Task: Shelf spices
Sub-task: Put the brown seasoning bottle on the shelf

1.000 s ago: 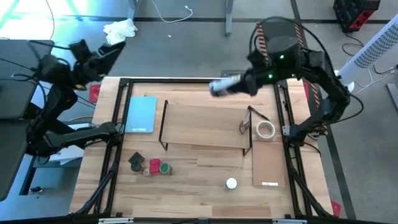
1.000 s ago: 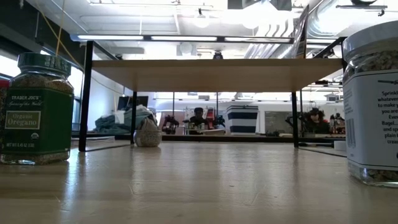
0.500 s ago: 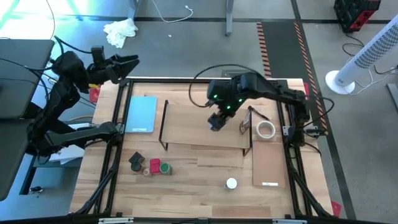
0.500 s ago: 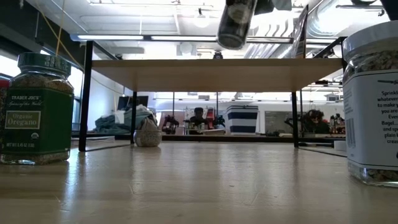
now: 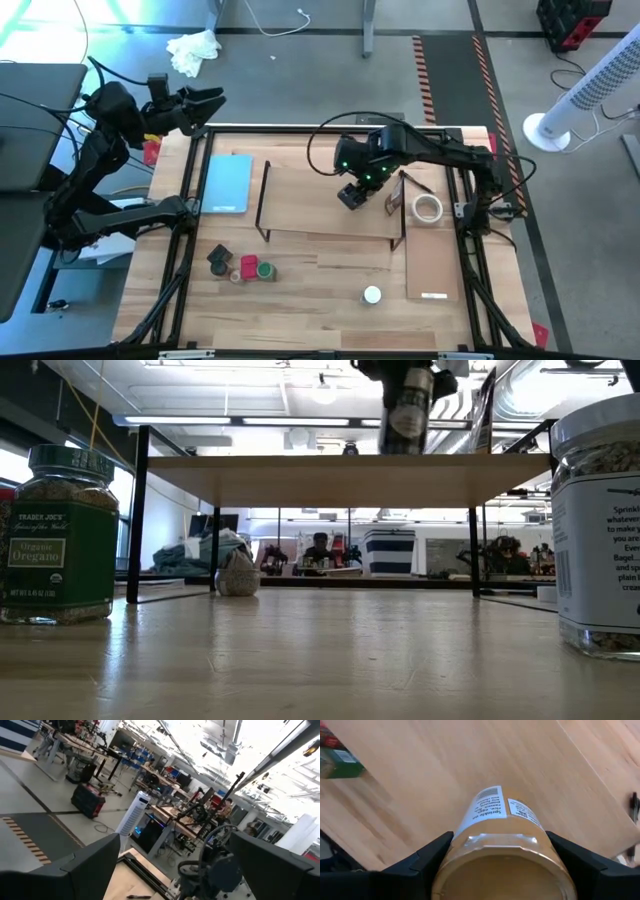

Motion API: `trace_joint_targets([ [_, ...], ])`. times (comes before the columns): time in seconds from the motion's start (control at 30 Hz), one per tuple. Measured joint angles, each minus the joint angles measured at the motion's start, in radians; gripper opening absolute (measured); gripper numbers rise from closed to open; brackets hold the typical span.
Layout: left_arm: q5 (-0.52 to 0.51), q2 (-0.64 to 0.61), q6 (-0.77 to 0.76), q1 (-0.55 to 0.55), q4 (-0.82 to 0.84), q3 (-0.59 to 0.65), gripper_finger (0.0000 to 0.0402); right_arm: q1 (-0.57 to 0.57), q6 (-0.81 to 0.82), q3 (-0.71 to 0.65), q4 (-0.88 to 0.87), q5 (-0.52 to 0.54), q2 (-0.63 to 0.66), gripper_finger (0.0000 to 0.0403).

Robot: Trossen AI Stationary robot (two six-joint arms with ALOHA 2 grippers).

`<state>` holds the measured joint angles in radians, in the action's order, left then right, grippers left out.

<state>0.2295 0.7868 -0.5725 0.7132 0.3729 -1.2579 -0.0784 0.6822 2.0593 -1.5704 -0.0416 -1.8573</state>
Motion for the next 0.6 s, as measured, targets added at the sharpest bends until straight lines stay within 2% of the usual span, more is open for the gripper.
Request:
trace_joint_targets([
  [0.23,0.0,0.006,0.009,0.0,-0.004,0.0,0.0376,-0.017,0.078,-0.127,-0.005,0.009,0.15,0.0266],
  [0.6,0.01,0.043,-0.001,0.0,-0.022,0.0,0.0376,-0.01,0.086,-0.25,0.002,-0.034,0.166,0.0266],
])
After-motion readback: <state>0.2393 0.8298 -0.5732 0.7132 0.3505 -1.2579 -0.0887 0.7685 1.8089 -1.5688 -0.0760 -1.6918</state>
